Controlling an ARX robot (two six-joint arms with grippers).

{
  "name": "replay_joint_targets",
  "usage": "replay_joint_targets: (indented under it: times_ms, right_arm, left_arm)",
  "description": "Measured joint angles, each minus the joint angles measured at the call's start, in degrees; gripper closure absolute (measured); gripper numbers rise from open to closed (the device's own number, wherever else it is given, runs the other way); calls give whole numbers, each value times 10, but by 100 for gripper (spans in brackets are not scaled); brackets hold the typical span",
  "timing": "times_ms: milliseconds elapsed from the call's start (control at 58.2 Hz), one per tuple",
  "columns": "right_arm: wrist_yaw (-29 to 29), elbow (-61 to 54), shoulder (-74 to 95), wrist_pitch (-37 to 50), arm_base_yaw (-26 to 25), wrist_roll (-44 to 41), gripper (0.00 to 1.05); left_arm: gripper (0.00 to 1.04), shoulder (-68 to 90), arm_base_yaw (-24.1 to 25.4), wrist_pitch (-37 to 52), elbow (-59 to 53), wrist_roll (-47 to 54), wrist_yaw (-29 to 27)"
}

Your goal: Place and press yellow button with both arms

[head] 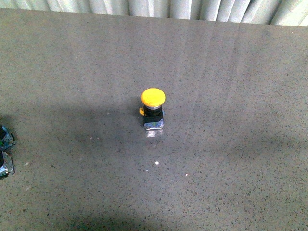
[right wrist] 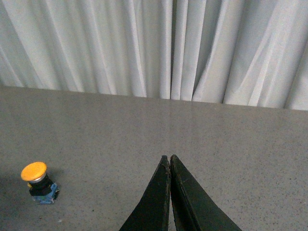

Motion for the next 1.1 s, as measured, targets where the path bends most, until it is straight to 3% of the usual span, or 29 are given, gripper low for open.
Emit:
replay_joint_targets:
  times_ms: [86,343,532,635,738,773,824,1099]
  right_arm:
    - [0,0,-71,-90,0,0,103]
    - [0,0,-101,-103,0,0,103]
    - [0,0,-102,-103,0,-1,70]
    - [0,0,-102,-103,0,-1,49]
    - [0,0,-102,-103,0,-1,20]
    - [0,0,-102,-103,0,-1,16]
    - [0,0,-102,-103,0,-1,8]
    - [0,0,-102,-103,0,-1,9]
  left_arm:
    - [103,0,0,0,0,0,0]
    - [100,0,0,0,0,0,0]
    - [66,0,0,0,0,0,0]
    - [45,0,0,0,0,0,0]
    - [17,0,0,0,0,0,0]
    - [11,0,0,0,0,0,0]
    - [8,0,0,0,0,0,0]
    - [9,0,0,0,0,0,0]
